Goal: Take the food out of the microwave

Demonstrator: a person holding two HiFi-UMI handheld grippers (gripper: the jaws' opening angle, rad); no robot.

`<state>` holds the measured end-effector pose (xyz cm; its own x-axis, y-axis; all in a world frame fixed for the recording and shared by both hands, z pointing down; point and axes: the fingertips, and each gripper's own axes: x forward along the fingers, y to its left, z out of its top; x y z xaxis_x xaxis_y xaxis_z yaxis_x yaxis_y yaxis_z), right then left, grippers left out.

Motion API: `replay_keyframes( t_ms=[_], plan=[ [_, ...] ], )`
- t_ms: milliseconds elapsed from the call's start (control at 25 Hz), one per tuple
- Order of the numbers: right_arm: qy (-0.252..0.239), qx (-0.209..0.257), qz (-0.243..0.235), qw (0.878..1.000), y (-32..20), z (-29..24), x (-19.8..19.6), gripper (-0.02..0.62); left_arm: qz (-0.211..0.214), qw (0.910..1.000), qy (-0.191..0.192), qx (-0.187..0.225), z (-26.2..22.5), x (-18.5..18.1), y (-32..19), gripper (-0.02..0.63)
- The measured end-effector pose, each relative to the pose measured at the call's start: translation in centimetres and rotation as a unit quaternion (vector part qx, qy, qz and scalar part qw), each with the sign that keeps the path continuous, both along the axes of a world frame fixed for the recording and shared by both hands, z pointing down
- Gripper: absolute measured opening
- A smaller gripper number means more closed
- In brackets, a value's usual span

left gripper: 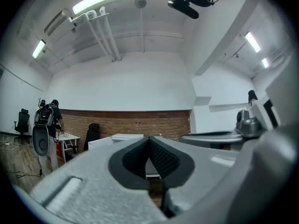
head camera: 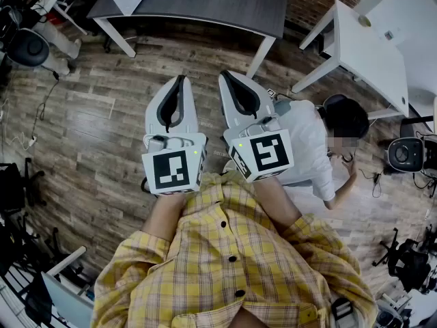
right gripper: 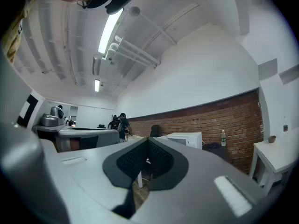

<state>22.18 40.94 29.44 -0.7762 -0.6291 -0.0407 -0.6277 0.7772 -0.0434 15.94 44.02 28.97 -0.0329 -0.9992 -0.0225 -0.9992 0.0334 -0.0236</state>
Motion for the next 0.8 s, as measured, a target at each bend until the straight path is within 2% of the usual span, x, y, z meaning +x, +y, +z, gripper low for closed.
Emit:
replay_keyframes(
  t_ms=[360,600,800],
  plan=[
    [-0.010,0.002,-0.017,1.000,-1.4,-0.7,1.7,0.003,-0.017,0.9998,-0.014,0.000,-0.1,2.1,-1.2,0.000],
    [-0.018,0.004,-0.030,0.999,-1.2,-0.7,3.0,0.003,-0.028,0.9995,-0.009,0.012,-0.5,3.9,-0.8,0.000],
    [-0.026,-0.002,-0.044,0.999,-1.6,-0.8,3.5,0.005,-0.041,0.9991,-0.004,-0.001,0.0,3.9,-1.1,0.000]
  ],
)
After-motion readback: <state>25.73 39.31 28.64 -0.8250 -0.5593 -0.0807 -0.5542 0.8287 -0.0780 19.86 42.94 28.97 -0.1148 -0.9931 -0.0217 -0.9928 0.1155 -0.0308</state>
